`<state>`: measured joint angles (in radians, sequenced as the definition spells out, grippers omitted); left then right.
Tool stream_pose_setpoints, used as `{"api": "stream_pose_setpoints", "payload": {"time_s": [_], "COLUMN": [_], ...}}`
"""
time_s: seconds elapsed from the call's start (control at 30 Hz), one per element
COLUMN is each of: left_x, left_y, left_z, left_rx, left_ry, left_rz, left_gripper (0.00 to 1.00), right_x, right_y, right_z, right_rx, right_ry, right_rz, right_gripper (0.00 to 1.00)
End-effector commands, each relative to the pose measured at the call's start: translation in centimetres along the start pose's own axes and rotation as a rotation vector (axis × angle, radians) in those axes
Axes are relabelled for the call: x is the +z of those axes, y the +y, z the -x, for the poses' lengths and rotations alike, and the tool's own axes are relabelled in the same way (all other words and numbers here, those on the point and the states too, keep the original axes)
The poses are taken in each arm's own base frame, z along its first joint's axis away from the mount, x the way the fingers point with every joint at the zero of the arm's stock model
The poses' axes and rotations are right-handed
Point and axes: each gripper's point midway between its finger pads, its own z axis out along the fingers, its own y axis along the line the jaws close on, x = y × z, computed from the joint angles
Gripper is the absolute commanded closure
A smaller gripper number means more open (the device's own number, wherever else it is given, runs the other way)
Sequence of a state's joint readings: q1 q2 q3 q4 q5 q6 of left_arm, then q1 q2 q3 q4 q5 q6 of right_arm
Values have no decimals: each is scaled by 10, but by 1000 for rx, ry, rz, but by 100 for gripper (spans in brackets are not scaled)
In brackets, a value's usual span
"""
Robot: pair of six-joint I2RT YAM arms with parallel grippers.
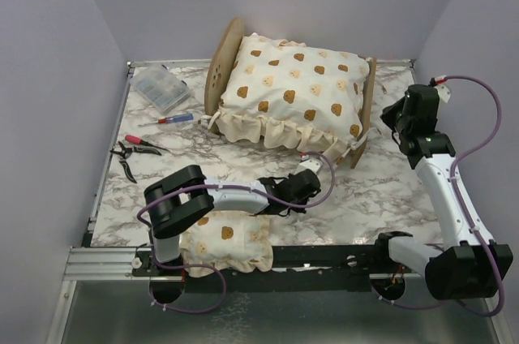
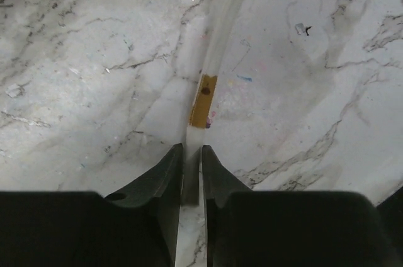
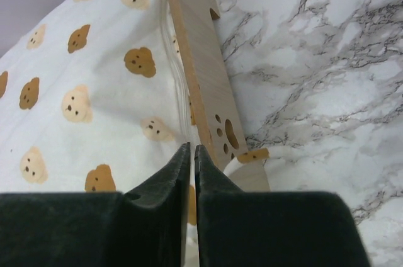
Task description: Set up the pet bed
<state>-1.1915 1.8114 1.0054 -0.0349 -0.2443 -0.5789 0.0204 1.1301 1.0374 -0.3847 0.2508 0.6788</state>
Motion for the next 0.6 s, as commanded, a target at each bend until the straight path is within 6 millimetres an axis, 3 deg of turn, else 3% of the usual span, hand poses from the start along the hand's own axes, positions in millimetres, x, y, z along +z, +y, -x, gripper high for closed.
{"api": "stream_pose_setpoints", "payload": {"time_s": [0.0,0.1,0.23,0.3,0.43,0.57], "left_x": [-8,-23,-50,-63,-93,-121], "left_y": [-28,-53,-84,-89,-72,-20], "left_z": [-4,11,23,30,59,95], "left_rx": [38,63,127,137,120,77], "left_ry": [45,-1,-67,-100,-211,-306], "left_rz": [-85,-146,-216,-234,-202,-108], "left_gripper": [74,67,51,48,42,37], "right_x": [-17,-16,-7,0,13,23], "right_y": [-11,-22,-27,-26,-26,-27], "right_z": [-20,-27,-33,-36,-41,-51], "right_rx": [-42,-55,-62,-66,-85,-101], "right_ry": [59,68,92,107,139,171], "right_rz": [26,-8,-35,-40,-58,-55], "right_gripper": [80,60,59,57,57,58]}}
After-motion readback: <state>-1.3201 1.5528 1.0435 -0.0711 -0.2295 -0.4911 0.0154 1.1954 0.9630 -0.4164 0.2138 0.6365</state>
